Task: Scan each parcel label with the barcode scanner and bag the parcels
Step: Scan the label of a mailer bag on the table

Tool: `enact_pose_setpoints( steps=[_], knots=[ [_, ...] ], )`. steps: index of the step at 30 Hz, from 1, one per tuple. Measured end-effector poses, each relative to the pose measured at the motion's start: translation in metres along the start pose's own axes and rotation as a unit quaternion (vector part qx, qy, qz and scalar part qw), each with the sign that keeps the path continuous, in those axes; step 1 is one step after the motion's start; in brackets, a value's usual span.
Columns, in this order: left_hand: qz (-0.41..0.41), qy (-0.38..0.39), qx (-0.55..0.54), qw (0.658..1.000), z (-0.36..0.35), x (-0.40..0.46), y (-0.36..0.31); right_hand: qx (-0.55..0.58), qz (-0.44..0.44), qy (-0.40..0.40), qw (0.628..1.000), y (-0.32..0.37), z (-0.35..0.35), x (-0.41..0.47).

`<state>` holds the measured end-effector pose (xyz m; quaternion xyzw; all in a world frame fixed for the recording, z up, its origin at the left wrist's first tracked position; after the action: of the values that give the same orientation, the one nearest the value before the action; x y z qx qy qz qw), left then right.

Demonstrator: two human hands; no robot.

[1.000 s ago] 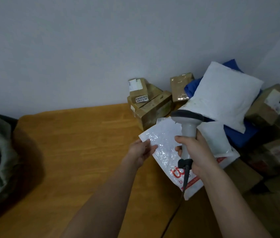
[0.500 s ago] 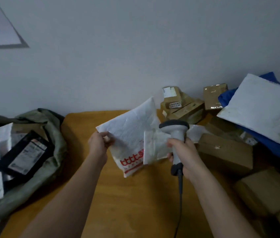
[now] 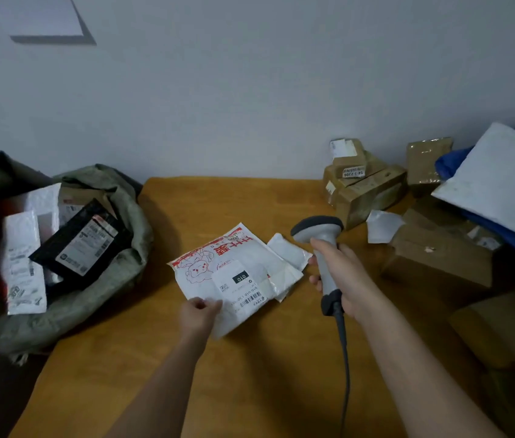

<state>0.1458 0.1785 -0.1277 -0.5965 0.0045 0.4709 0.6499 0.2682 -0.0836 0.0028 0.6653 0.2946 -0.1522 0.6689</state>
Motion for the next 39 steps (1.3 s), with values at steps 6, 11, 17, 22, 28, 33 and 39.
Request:
enact_pose_setpoints(
  steps=[6, 11, 17, 22, 28, 33, 39],
  knots=[
    [0.132, -0.01, -0.09, 0.987, 0.009, 0.015, 0.055, -0.073, -0.035, 0.061, 0.995, -0.017, -0.028, -0.005],
    [0.106, 0.065, -0.091, 0.988, 0.005, 0.015, 0.057, -0.101, -0.025, 0.077, 0.992, -0.025, -0.04, -0.008],
    [0.07, 0.017, -0.101, 0.992, 0.036, 0.025, 0.036, -0.093, -0.017, 0.07, 0.993, -0.024, -0.044, -0.012],
    [0.166, 0.361, 0.076, 0.915, -0.008, -0.021, 0.037, -0.084, -0.022, 0.053, 0.995, -0.024, -0.045, -0.014],
    [-0.151, 0.041, 0.372, 0.915, 0.004, 0.012, -0.01, -0.046, -0.02, 0.008, 0.999, -0.033, -0.036, -0.011],
    [-0.139, 0.165, 0.545, 0.81, -0.012, 0.02, 0.037, -0.056, -0.03, -0.01, 0.998, -0.043, -0.027, -0.011],
    [-0.175, 0.134, 0.534, 0.816, -0.034, -0.013, 0.016, -0.035, -0.044, -0.012, 0.998, -0.049, -0.027, -0.011]
  ],
)
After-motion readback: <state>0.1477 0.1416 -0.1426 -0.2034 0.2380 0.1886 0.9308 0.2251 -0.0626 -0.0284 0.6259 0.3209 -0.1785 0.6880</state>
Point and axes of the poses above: each hand's wrist, its own x-axis towards the middle knuckle, its own z-axis out of the back of the hand, y = z × x, the point moved 8 cm from there along x, towards the middle knuckle, and after that the axes turned 5 degrees about y, right-handed, at the moved point
